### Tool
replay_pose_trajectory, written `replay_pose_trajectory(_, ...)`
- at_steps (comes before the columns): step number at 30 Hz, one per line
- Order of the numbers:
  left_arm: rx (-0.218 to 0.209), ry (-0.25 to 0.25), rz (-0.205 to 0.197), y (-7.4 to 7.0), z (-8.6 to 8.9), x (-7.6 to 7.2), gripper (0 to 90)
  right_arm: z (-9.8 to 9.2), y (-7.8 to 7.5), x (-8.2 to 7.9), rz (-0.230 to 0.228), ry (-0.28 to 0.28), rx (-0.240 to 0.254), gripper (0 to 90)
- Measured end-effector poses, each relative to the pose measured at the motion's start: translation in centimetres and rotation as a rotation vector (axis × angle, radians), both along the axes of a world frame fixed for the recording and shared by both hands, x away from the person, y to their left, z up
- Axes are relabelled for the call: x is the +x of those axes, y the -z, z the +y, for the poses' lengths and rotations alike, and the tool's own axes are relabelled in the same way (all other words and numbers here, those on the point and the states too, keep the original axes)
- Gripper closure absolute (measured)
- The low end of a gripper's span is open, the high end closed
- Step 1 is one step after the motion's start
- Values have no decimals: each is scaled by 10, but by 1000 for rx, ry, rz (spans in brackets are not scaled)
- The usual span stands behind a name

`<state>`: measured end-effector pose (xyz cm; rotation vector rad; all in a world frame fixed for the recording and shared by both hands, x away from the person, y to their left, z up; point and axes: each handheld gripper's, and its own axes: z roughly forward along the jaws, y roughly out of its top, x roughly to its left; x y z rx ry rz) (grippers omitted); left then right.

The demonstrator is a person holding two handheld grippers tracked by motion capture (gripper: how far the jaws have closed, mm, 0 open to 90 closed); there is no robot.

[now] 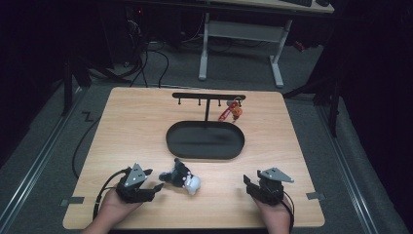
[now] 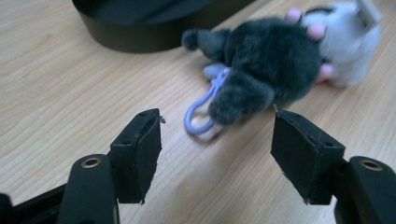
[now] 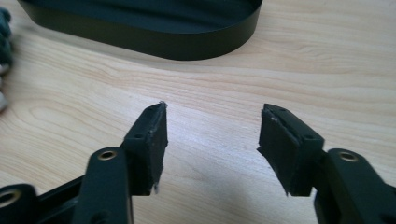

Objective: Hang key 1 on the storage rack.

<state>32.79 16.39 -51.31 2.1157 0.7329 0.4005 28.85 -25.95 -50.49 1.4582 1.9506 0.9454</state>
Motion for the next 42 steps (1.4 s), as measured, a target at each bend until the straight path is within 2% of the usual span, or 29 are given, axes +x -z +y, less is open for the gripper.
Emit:
replay_pose_trajectory(1, -6, -5, -7, -1, -1, 0, 340, 0, 1, 0, 12, -2, 10, 425)
replay_pose_trajectory(3, -12, -21, -21, -2, -3, 1, 353, 2, 2, 0, 9, -10, 22, 427)
replay_pose_trajectory(5, -21, -27, -33, -3, -4, 1, 412, 8, 3, -1, 6, -37, -27, 434)
replay_pose_trajectory(9, -10, -35, -36, -3, -5, 1, 450, 9, 5, -2, 28, -50, -14, 439)
replay_pose_trajectory(11, 12, -33, -29, -1, -6, 3, 508, 10, 5, -3, 36, -45, -6, 446)
replay_pose_trajectory(12, 20, -38, -28, 0, -6, 4, 508, 10, 5, -3, 36, -45, -6, 446)
replay_pose_trajectory(15, 0, -56, -25, -1, -4, 7, 668, 9, 4, -4, 33, -34, 10, 450)
replay_pose_trajectory(16, -5, -78, -25, -2, -3, 9, 803, 10, 4, -5, 37, -29, 19, 464)
replay_pose_trajectory(18, -15, -126, -23, -2, -1, 14, 831, 9, 4, -4, 41, -32, 19, 466)
replay_pose_trajectory(21, -18, -145, -22, -2, -5, 21, 876, 10, 7, -5, 58, -27, 22, 473)
replay_pose_trajectory(23, -13, -127, -15, -1, -11, 23, 880, 9, 8, -6, 62, -28, 12, 474)
replay_pose_trajectory(25, 11, -105, -3, 1, -18, 23, 880, 8, 9, -9, 67, -22, 8, 474)
replay_pose_trajectory(29, 18, -66, 3, 3, -34, 23, 883, -1, 9, -18, 66, 1, 10, 474)
replay_pose_trajectory(34, 33, 18, 1, 4, -67, 17, 889, -11, 9, -29, 69, 31, 27, 474)
replay_pose_trajectory(35, 27, 48, 10, 4, -80, 15, 890, -14, 10, -34, 68, 40, 28, 475)
replay_pose_trajectory(36, 27, 48, 10, 4, -80, 15, 889, -14, 10, -34, 68, 40, 28, 475)
replay_pose_trajectory(38, 39, 80, 7, 3, -94, 13, 889, -17, 10, -39, 73, 53, 32, 474)
replay_pose_trajectory(42, 38, 113, -6, 3, -125, 8, 888, -22, 9, -49, 71, 75, 45, 474)
